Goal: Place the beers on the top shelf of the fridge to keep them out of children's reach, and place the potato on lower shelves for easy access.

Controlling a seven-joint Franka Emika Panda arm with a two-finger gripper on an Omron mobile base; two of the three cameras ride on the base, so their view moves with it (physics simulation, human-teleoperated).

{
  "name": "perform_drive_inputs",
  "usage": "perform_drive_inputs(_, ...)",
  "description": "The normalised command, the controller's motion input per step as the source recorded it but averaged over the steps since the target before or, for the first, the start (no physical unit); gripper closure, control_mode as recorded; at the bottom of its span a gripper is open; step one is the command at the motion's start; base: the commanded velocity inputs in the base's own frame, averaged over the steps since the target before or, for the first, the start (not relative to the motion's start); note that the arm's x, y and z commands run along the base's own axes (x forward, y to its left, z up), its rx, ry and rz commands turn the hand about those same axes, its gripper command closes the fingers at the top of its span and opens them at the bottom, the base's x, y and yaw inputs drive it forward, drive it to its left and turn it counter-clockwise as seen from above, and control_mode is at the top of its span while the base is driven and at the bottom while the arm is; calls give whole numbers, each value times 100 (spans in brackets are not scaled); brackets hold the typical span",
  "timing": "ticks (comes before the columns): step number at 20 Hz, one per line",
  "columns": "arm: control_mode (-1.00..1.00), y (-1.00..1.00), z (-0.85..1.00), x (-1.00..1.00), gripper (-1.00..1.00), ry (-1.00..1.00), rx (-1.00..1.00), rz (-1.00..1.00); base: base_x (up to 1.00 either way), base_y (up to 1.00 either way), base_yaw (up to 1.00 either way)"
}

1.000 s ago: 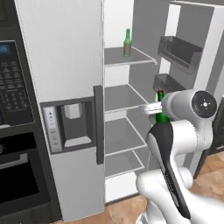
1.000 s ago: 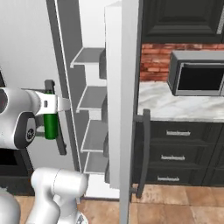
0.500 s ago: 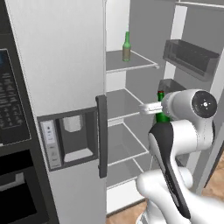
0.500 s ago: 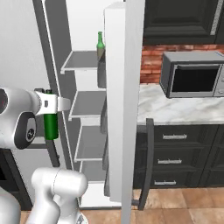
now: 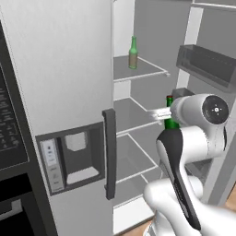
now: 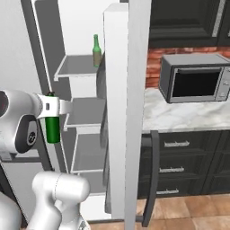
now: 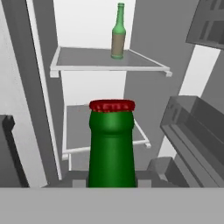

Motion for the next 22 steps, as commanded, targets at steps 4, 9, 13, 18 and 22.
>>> perform_drive_inputs(4,100,0,0,0,100,0,0,0,35,4,-2)
perform_drive_inputs(9,100,0,0,0,100,0,0,0,39,0,0)
perform_drive_inputs(13,-100,0,16,16,100,-7,0,0,20,0,0)
perform_drive_inputs(18,-100,0,38,27,100,-17,1,0,0,0,0)
perform_drive_inputs(22,-100,-8,51,22,100,-21,5,5,0,0,0)
